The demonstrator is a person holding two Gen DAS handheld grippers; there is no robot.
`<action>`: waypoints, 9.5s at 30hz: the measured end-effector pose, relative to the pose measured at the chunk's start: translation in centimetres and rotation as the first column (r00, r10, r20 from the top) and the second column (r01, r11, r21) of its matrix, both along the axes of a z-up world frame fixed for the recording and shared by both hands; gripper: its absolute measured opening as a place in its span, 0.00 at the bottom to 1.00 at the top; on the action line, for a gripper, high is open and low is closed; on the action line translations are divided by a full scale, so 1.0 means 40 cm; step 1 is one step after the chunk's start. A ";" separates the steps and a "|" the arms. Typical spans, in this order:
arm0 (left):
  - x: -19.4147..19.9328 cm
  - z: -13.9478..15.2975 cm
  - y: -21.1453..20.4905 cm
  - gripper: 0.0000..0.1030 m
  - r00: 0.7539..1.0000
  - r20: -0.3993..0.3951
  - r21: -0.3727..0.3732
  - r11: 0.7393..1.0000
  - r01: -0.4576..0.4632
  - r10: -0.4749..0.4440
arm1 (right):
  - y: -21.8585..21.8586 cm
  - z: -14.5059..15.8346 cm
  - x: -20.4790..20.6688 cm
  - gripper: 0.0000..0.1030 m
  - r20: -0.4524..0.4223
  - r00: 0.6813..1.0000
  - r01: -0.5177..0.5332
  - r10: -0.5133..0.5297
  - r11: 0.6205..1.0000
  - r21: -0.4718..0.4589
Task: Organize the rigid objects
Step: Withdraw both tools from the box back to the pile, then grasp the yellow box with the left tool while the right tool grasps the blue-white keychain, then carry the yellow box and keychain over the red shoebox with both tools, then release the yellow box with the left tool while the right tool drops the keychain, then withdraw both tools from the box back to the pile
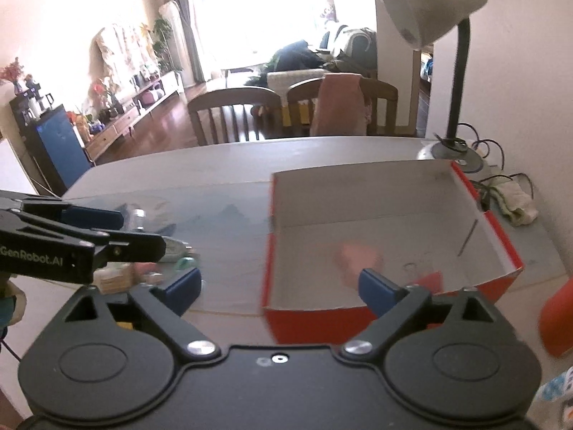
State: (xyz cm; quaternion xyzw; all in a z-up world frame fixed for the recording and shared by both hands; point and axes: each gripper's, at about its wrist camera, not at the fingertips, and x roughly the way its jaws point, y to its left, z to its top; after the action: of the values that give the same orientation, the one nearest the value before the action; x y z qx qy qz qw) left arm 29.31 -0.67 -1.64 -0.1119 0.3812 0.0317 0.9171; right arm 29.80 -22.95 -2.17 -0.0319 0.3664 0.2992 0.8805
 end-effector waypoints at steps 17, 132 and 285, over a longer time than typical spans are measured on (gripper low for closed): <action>-0.226 -0.086 0.157 0.81 1.000 -0.009 -0.006 1.000 0.001 -0.001 | 0.231 -0.115 -0.238 0.96 -0.018 0.986 -0.165 0.164 0.984 -0.063; 0.040 -0.115 0.034 0.28 0.995 -0.071 -0.060 0.996 0.068 -0.072 | -0.080 -0.001 0.057 0.54 0.045 0.993 0.109 -0.108 0.994 -0.020; -0.222 -0.172 0.361 1.00 0.979 -0.024 -0.080 0.976 -0.202 0.200 | 0.407 -0.188 -0.274 0.98 -0.048 0.983 -0.177 0.176 0.984 -0.023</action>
State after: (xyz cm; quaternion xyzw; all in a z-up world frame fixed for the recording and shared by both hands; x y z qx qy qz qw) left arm 20.42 13.78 -8.53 -0.1870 0.3762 0.1096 0.9008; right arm 18.85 -6.65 -9.69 -0.0693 0.3863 0.3716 0.8414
